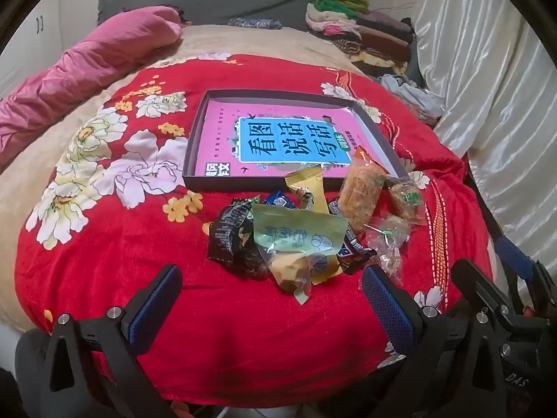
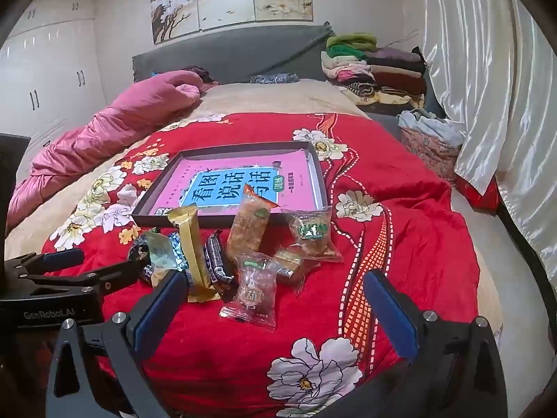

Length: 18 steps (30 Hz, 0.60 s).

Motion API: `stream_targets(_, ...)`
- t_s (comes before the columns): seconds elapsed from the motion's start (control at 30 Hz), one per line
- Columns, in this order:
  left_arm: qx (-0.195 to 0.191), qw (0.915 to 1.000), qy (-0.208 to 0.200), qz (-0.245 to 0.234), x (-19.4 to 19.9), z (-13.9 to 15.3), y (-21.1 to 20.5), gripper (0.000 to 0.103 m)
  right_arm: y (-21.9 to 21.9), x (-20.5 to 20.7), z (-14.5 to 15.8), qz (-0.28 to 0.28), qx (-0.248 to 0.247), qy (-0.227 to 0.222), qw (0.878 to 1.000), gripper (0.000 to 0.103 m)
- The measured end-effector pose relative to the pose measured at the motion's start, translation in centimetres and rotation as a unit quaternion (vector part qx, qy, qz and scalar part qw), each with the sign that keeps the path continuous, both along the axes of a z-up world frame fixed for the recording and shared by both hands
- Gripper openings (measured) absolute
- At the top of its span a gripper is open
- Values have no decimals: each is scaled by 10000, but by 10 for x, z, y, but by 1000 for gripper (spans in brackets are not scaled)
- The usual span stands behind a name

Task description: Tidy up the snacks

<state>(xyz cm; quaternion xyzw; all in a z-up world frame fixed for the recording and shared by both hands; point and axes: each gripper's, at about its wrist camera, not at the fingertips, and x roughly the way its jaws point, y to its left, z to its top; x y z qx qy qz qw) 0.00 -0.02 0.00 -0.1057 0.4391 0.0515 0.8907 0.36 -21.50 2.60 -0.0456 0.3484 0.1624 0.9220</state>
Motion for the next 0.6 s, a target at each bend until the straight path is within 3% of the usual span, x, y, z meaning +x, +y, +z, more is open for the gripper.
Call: stream_targets(0.6, 14, 10000, 5, 7, 1, 5, -1, 103, -1, 1, -1, -8, 2, 10, 10000, 103)
